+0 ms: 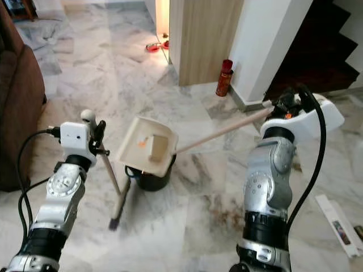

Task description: Sweep floor

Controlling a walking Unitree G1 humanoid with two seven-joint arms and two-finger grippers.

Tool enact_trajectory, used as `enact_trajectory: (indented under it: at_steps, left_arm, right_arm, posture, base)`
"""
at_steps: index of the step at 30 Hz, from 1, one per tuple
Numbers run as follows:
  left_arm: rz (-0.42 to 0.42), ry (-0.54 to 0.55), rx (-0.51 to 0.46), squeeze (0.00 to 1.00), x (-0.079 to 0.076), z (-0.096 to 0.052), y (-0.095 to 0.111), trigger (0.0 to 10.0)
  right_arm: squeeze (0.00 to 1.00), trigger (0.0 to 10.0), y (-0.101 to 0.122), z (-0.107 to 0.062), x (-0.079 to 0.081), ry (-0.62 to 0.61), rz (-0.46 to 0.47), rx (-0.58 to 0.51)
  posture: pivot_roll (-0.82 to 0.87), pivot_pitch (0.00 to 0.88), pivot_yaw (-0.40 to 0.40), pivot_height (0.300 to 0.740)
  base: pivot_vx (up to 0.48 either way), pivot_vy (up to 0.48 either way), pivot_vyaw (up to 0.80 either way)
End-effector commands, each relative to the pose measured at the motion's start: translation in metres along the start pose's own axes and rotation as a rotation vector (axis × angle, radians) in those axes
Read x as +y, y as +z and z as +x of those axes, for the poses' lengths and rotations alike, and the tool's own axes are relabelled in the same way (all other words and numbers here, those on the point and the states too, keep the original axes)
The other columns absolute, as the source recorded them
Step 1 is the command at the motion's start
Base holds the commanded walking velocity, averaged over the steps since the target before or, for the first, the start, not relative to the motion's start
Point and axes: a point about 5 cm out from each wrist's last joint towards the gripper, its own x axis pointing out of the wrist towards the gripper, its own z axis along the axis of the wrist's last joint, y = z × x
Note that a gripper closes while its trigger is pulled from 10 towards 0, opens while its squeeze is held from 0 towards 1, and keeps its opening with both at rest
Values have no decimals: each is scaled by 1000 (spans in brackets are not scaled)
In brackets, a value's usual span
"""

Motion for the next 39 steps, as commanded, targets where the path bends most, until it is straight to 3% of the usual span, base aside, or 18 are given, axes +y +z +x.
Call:
enact_trajectory:
  at_steps: [1,8,12,18,39]
  left_arm:
    - [0,-5,-61,0,0,3,12,10000]
    - [2,4,-54,0,3,1,11,10000]
    - [43,96,-35,0,22,-6,9,10000]
    - [57,119,-31,0,33,-8,7,10000]
    - [62,94,-50,0,32,-5,13,10000]
  right_arm:
    - [0,10000,15,0,15,62,40,-71]
    - [0,10000,13,0,15,48,61,-62]
    - [0,10000,15,0,13,44,60,-66]
    - [0,10000,15,1,12,30,73,-76]
    - [0,10000,24,2,16,35,93,-115]
  posture:
    - [109,113,-30,740]
    - [111,116,-34,740]
    - [112,122,-32,740]
    - [116,129,-34,740]
    - [112,139,-31,740]
  base:
    - [304,0,800]
    - [304,0,229]
    - [306,0,0]
    - [305,0,0]
    - [302,0,0]
